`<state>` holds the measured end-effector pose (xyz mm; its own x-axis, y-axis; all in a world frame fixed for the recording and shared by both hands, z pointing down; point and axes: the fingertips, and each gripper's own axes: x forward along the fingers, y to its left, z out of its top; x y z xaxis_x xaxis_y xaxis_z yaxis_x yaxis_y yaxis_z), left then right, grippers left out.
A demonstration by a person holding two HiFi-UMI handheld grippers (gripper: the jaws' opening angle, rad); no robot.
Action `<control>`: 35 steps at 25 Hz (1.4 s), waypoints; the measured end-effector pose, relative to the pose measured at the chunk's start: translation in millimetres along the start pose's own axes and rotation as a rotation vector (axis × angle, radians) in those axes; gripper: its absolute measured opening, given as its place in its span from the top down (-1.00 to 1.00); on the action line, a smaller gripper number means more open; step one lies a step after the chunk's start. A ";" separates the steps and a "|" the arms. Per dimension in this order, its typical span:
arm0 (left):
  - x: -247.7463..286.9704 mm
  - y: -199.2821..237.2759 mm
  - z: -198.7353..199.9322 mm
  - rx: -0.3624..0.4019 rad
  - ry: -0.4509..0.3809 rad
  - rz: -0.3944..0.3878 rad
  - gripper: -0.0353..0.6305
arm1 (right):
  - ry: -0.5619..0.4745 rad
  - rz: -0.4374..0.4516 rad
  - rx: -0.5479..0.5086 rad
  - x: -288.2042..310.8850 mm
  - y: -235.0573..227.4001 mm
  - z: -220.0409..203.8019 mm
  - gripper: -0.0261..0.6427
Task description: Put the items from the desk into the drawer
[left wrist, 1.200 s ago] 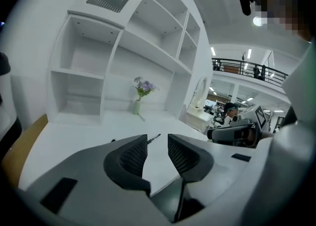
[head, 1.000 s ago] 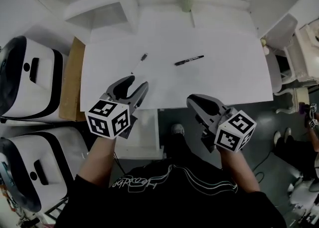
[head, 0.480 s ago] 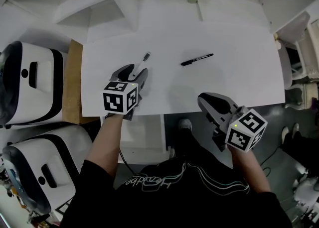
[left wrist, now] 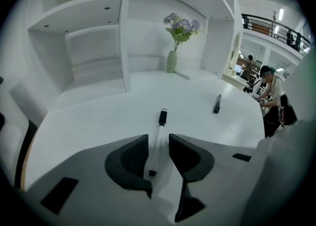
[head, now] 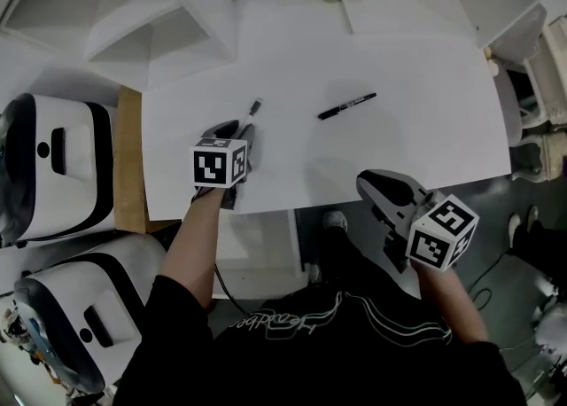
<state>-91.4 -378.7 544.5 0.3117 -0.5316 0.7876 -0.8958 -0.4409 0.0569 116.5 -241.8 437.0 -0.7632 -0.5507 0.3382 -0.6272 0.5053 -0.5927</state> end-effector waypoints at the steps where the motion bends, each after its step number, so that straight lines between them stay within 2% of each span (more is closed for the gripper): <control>1: 0.2 0.3 -0.6 0.002 0.009 0.003 0.46 | -0.003 -0.003 0.006 -0.7 0.0 -0.5 0.75; 3: 0.6 -1.6 -2.2 0.011 0.026 0.001 0.50 | -0.014 -0.014 0.013 -2.1 0.1 0.5 0.75; 7: 3.0 -10.0 -4.4 0.029 0.048 0.000 0.73 | -0.027 -0.023 0.019 -4.7 2.2 1.8 0.75; 14: -15.7 -17.4 -7.5 -0.041 0.001 -0.024 0.74 | -0.029 -0.017 0.009 -8.6 20.3 -2.3 0.75; 20: -80.2 -35.4 -3.7 -0.061 -0.110 -0.070 0.74 | -0.033 0.007 -0.014 -7.5 53.5 -6.8 0.75; 27: -186.0 -54.3 -14.2 -0.076 -0.265 -0.107 0.74 | -0.041 0.056 -0.049 0.0 104.1 -21.0 0.75; 35: -263.0 -74.9 -74.1 -0.042 -0.282 -0.143 0.74 | -0.047 0.079 -0.065 7.4 155.4 -46.9 0.75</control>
<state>-129.7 -152.3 378.6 0.5055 -0.6486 0.5691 -0.8471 -0.4985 0.1843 6.1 -136.2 381.7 -0.8034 -0.5374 0.2565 -0.5754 0.5895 -0.5669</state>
